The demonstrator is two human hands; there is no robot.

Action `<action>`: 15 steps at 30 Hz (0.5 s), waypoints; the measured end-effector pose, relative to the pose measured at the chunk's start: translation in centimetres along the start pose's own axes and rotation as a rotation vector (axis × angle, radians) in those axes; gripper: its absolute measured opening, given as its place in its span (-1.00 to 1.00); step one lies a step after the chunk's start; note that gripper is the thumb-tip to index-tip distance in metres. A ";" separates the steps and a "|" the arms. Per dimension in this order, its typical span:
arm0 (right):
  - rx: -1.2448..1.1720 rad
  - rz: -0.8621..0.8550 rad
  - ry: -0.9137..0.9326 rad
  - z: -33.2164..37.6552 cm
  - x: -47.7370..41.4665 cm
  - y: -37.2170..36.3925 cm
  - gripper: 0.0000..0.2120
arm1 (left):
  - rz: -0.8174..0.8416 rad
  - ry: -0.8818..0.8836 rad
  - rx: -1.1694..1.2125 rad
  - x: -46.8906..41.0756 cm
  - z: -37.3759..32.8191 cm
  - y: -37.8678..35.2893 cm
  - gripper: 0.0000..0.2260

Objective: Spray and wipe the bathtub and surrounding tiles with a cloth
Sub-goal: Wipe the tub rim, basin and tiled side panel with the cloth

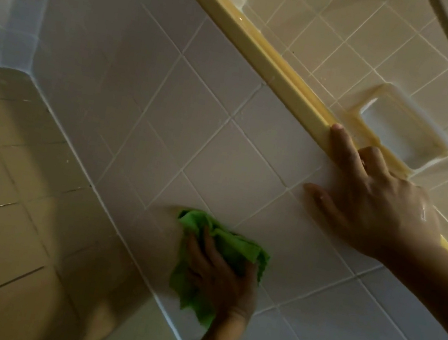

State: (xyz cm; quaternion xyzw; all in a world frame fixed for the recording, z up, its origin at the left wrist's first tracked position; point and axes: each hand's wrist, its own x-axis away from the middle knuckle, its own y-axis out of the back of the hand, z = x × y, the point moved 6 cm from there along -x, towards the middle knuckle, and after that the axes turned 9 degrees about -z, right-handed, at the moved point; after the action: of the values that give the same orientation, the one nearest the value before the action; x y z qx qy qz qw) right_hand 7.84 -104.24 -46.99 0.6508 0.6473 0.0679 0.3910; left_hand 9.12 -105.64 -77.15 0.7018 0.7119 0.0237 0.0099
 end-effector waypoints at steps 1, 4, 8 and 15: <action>-0.004 0.002 -0.001 0.0 0.0 0.0 -0.13 | -0.005 -0.054 0.004 -0.2 -0.9 0.2 -0.11; -0.003 0.018 -0.006 0.0 -0.1 0.0 -0.13 | -0.019 -0.262 -0.014 -0.9 -3.6 0.3 -0.09; -0.015 0.008 -0.012 -0.1 -0.1 -0.1 -0.15 | -0.078 -0.432 -0.025 -2.6 -8.5 0.9 -0.13; -0.107 0.040 -0.023 -0.1 -0.1 0.1 -0.29 | -0.136 -0.333 -0.019 -7.9 -17.1 2.0 -0.16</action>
State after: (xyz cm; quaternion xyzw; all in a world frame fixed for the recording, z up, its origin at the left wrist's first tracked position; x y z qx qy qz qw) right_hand 7.80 -104.25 -46.84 0.6424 0.6252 0.1027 0.4311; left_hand 10.38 -113.86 -60.09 0.6461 0.7461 -0.0869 0.1355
